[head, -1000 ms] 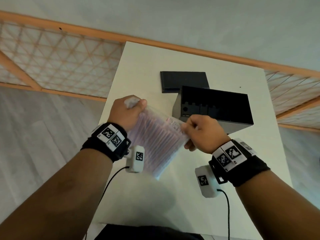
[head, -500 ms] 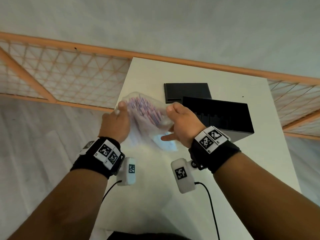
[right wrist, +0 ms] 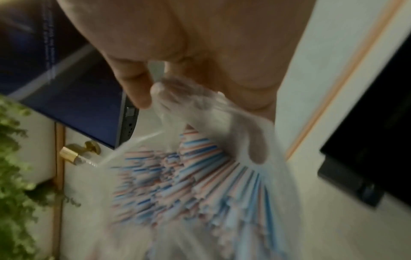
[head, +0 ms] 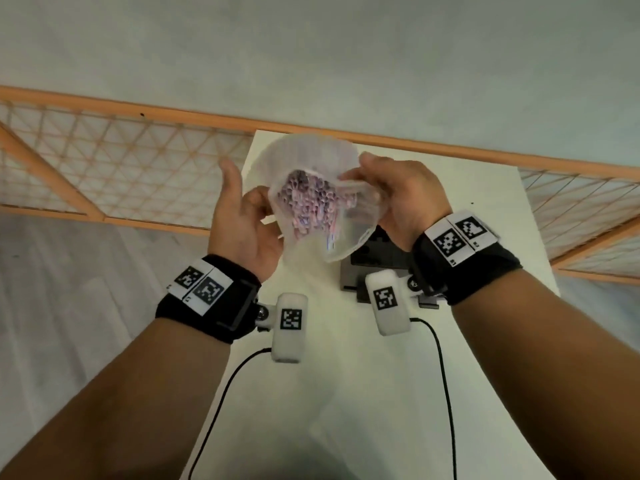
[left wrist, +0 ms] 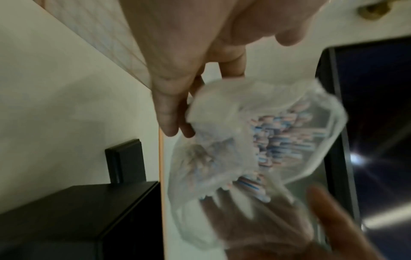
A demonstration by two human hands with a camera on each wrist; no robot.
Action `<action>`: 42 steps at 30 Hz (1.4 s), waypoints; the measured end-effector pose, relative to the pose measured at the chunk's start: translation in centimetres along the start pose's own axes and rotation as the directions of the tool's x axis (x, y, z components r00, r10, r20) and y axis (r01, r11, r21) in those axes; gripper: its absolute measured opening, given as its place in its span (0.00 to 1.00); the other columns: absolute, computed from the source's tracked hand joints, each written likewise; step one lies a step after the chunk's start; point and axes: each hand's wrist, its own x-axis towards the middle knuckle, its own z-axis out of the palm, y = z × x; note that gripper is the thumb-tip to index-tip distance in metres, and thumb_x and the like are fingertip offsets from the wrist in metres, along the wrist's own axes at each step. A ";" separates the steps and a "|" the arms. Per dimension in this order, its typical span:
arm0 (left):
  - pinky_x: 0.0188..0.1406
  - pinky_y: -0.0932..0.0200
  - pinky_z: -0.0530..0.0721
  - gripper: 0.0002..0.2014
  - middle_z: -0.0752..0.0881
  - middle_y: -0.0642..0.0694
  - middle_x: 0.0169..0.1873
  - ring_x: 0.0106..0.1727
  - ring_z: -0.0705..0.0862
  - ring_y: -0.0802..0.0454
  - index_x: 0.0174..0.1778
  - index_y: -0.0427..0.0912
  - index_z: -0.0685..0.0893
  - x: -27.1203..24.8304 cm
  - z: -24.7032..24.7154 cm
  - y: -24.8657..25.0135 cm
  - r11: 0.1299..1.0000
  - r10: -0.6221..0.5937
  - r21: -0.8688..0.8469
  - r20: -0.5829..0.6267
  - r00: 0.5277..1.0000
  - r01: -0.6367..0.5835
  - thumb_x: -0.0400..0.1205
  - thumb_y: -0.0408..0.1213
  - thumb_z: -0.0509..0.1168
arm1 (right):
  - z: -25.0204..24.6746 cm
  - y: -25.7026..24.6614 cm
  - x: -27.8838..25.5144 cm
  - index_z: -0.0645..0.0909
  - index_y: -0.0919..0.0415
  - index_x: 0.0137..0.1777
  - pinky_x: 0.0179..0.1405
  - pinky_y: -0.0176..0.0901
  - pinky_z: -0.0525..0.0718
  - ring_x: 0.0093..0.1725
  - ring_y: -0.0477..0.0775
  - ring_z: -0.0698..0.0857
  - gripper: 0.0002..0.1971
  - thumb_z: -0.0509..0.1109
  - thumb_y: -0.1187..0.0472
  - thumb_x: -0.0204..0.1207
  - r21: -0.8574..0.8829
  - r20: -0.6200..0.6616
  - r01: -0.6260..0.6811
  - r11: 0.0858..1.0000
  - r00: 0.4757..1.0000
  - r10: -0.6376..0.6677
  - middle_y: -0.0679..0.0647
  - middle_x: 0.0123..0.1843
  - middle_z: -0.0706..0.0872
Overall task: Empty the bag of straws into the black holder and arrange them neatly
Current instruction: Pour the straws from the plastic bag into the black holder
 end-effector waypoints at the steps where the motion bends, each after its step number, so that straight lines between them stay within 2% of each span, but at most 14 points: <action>1: 0.76 0.28 0.71 0.56 0.76 0.31 0.77 0.76 0.76 0.28 0.78 0.29 0.70 0.5 0.9 -0.6 1.000 -0.008 0.021 0.050 0.999 0.007 0.69 0.75 0.69 | -0.5 -0.1 0.2 0.86 0.77 0.39 0.48 0.58 0.88 0.39 0.67 0.87 0.33 0.77 0.39 0.66 -0.092 -0.024 0.034 0.995 0.999 -0.037 0.71 0.40 0.88; 3: 0.76 0.31 0.73 0.43 0.81 0.30 0.72 0.73 0.80 0.32 0.77 0.31 0.75 0.6 3.2 -1.8 0.991 0.043 0.121 0.077 0.996 -0.052 0.76 0.61 0.72 | -1.4 -0.4 0.4 0.81 0.80 0.35 0.31 0.43 0.83 0.26 0.58 0.83 0.41 0.76 0.32 0.65 -0.207 -0.058 0.083 0.975 0.994 -0.097 0.66 0.29 0.85; 6: 0.67 0.33 0.83 0.34 0.88 0.30 0.61 0.63 0.88 0.35 0.64 0.27 0.83 0.9 5.7 -3.4 0.966 0.116 0.231 -0.004 0.993 -0.112 0.69 0.48 0.81 | -2.8 -0.2 0.9 0.77 0.59 0.29 0.30 0.45 0.84 0.25 0.53 0.81 0.29 0.81 0.33 0.59 -0.357 -0.086 0.118 0.927 0.984 -0.158 0.55 0.26 0.81; 8: 0.62 0.34 0.86 0.35 0.87 0.28 0.61 0.60 0.90 0.36 0.58 0.30 0.80 1.6 6.3 -4.0 0.950 0.165 0.279 -0.052 0.985 -0.144 0.61 0.42 0.88 | -4.0 0.0 1.1 0.78 0.55 0.43 0.36 0.42 0.85 0.35 0.47 0.82 0.29 0.85 0.36 0.55 -0.387 -0.121 0.126 0.913 0.975 -0.185 0.49 0.38 0.81; 11: 0.58 0.38 0.88 0.44 0.86 0.37 0.62 0.60 0.89 0.41 0.65 0.37 0.74 3.0 6.4 -4.6 0.937 0.164 0.326 -0.093 0.982 -0.126 0.56 0.33 0.88 | -6.1 0.6 1.8 0.72 0.56 0.68 0.53 0.41 0.87 0.58 0.44 0.84 0.48 0.89 0.40 0.50 -0.359 -0.138 0.079 0.930 0.981 -0.137 0.46 0.60 0.81; 15: 0.61 0.38 0.88 0.38 0.88 0.37 0.62 0.62 0.89 0.42 0.69 0.37 0.80 4.3 6.6 -5.7 0.888 0.080 0.442 0.117 0.990 -0.124 0.61 0.23 0.82 | -7.6 1.6 2.4 0.76 0.60 0.69 0.56 0.55 0.89 0.57 0.53 0.90 0.52 0.91 0.44 0.44 -0.283 0.049 -0.038 0.958 0.997 0.054 0.52 0.60 0.89; 17: 0.63 0.38 0.87 0.40 0.88 0.37 0.63 0.63 0.88 0.42 0.69 0.37 0.81 5.0 6.6 -6.2 0.836 0.039 0.531 0.197 0.980 -0.140 0.59 0.23 0.84 | -8.1 2.2 2.6 0.75 0.57 0.70 0.58 0.55 0.88 0.59 0.52 0.89 0.53 0.92 0.43 0.43 -0.333 0.073 -0.024 0.943 0.996 0.051 0.51 0.61 0.89; 21: 0.65 0.40 0.86 0.55 0.87 0.44 0.66 0.68 0.85 0.45 0.75 0.43 0.76 5.9 7.1 -6.7 0.646 0.043 0.730 0.256 0.966 -0.222 0.51 0.44 0.92 | -8.7 2.4 2.7 0.73 0.52 0.72 0.60 0.56 0.87 0.62 0.52 0.87 0.54 0.93 0.47 0.43 -0.377 0.103 0.052 0.925 0.995 -0.013 0.50 0.62 0.88; 26: 0.67 0.48 0.85 0.53 0.88 0.50 0.63 0.67 0.85 0.54 0.73 0.45 0.79 6.4 7.3 -6.4 0.488 0.104 0.803 0.336 0.936 -0.343 0.50 0.49 0.89 | -9.0 2.5 3.0 0.69 0.55 0.74 0.63 0.54 0.86 0.65 0.49 0.84 0.59 0.93 0.46 0.41 -0.446 0.088 0.184 0.876 0.983 -0.162 0.50 0.64 0.85; 31: 0.62 0.58 0.87 0.53 0.87 0.58 0.59 0.60 0.85 0.62 0.73 0.51 0.79 6.3 7.0 -5.8 0.262 0.052 0.907 0.328 0.943 -0.330 0.51 0.61 0.87 | -9.9 3.1 2.6 0.70 0.56 0.74 0.64 0.46 0.84 0.65 0.44 0.83 0.56 0.93 0.50 0.43 -0.517 0.048 0.236 0.823 0.968 -0.248 0.47 0.63 0.84; 34: 0.66 0.52 0.85 0.47 0.87 0.57 0.61 0.64 0.85 0.56 0.71 0.52 0.80 6.2 6.5 -5.9 0.231 0.041 0.926 0.299 0.953 -0.300 0.55 0.53 0.89 | -10.2 4.0 2.0 0.73 0.56 0.72 0.62 0.47 0.86 0.64 0.45 0.84 0.55 0.93 0.49 0.42 -0.523 0.050 0.217 0.824 0.973 -0.224 0.46 0.62 0.86; 37: 0.65 0.54 0.84 0.38 0.88 0.56 0.56 0.61 0.85 0.55 0.65 0.49 0.84 6.1 5.8 -6.3 0.229 0.037 0.945 0.230 0.972 -0.233 0.58 0.40 0.89 | -10.2 4.5 1.4 0.73 0.52 0.68 0.54 0.26 0.83 0.61 0.34 0.82 0.51 0.94 0.53 0.42 -0.537 0.067 0.193 0.821 0.980 -0.187 0.41 0.60 0.85; 39: 0.65 0.50 0.85 0.36 0.89 0.55 0.55 0.60 0.86 0.55 0.62 0.49 0.86 6.1 5.1 -6.6 0.255 0.021 0.945 0.206 0.978 -0.204 0.57 0.38 0.89 | -10.4 4.8 1.1 0.72 0.49 0.66 0.46 0.18 0.79 0.58 0.29 0.79 0.49 0.93 0.56 0.43 -0.544 0.079 0.183 0.819 0.983 -0.167 0.38 0.57 0.84; 42: 0.63 0.48 0.87 0.38 0.90 0.57 0.55 0.60 0.87 0.57 0.60 0.54 0.85 5.7 4.6 -6.4 0.270 -0.015 0.943 0.206 0.979 -0.194 0.53 0.44 0.90 | -10.9 5.3 0.6 0.72 0.45 0.61 0.41 0.19 0.76 0.51 0.27 0.78 0.45 0.93 0.58 0.44 -0.585 0.087 0.156 0.796 0.988 -0.130 0.33 0.52 0.82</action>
